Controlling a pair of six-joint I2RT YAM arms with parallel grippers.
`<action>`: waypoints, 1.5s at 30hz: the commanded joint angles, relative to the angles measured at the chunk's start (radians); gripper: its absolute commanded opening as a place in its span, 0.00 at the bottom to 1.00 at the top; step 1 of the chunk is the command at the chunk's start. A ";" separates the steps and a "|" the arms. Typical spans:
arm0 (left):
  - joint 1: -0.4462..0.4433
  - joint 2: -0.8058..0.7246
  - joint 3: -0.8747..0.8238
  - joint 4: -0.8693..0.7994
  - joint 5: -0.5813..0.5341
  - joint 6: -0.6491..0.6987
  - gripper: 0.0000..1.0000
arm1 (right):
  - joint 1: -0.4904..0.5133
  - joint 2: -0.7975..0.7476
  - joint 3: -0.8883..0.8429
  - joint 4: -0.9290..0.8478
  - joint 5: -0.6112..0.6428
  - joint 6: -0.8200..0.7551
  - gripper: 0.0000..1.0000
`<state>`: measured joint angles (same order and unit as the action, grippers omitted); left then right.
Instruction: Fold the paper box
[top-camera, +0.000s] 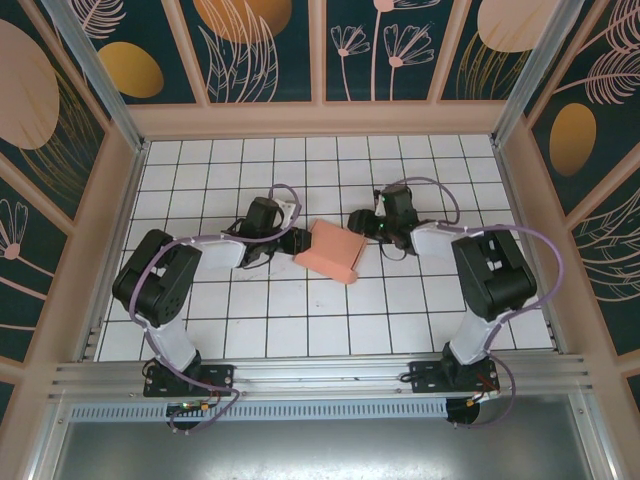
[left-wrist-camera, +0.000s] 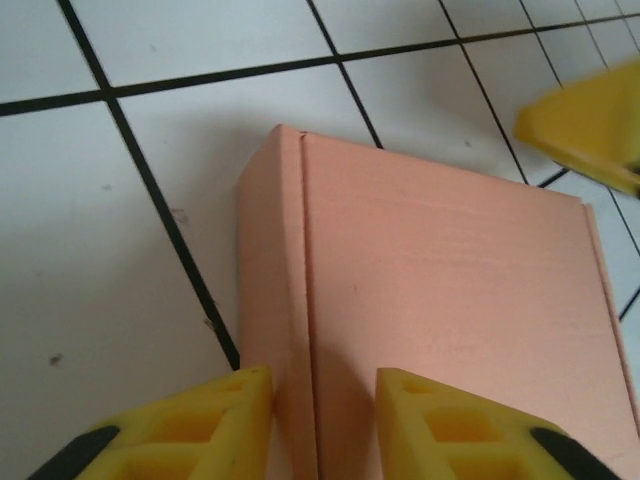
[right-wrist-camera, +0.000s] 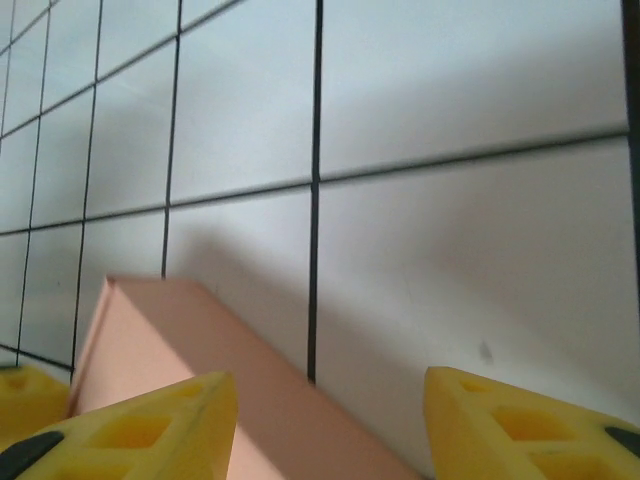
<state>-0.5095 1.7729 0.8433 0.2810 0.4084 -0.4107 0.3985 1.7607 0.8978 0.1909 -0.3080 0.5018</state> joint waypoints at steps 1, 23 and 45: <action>-0.007 -0.052 -0.010 0.044 0.007 -0.071 0.37 | -0.013 0.067 0.094 -0.054 -0.074 -0.067 0.52; 0.032 0.081 0.124 -0.061 0.082 0.003 0.39 | -0.072 -0.287 -0.281 0.103 -0.125 0.090 0.69; 0.094 0.128 0.071 -0.001 0.121 -0.043 0.26 | -0.062 -0.299 -0.462 0.351 -0.260 0.289 0.68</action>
<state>-0.4225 1.8748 0.9401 0.2676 0.5194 -0.4438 0.3290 1.4528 0.4469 0.4786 -0.5476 0.7654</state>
